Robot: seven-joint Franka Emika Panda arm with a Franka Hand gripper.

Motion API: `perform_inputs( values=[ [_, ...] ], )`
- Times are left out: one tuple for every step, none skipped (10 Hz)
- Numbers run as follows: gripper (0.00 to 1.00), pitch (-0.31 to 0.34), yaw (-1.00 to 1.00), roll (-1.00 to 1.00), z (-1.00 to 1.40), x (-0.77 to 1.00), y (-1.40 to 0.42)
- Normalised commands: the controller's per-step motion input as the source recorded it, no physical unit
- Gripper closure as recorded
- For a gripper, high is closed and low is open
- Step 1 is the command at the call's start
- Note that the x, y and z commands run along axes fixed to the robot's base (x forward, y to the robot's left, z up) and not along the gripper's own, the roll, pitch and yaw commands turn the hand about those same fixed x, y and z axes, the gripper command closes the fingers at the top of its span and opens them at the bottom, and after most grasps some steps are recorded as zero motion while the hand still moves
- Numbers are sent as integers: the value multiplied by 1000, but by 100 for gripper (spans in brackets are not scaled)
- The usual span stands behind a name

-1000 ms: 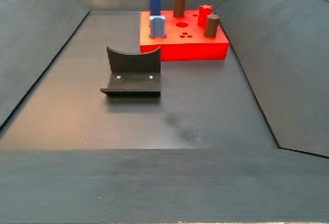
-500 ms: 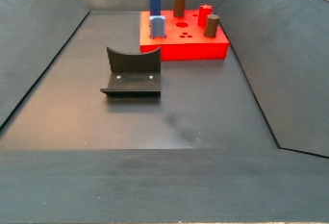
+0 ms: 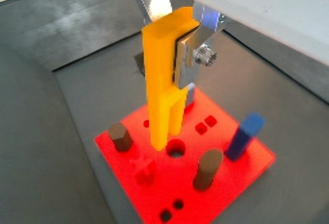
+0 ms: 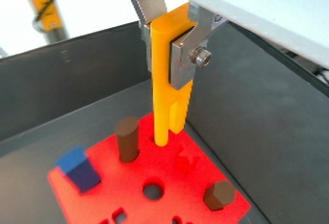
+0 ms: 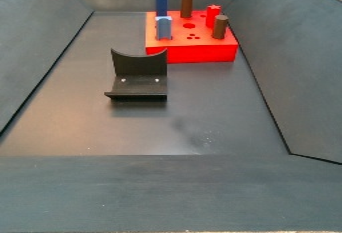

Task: Pick up the square-circle object. Move up. Rotate the square-circle object. Move to above the board. Insert the square-circle object.
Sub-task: Insert the square-circle object.

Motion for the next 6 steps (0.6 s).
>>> perform_inputs(
  values=[
    [100,-66,-600,-29,-214,-334,-294],
    [100,-50,-854,-20,-217,-100,-140],
    [100,-43,-943,-14,-234,0,-97],
    [100,-40,-646,0,-340,-251,-294],
    [100,-97,-226,-39,-486,-383,-234],
    [100,-89,-11,-89,-466,-380,-306]
  ],
)
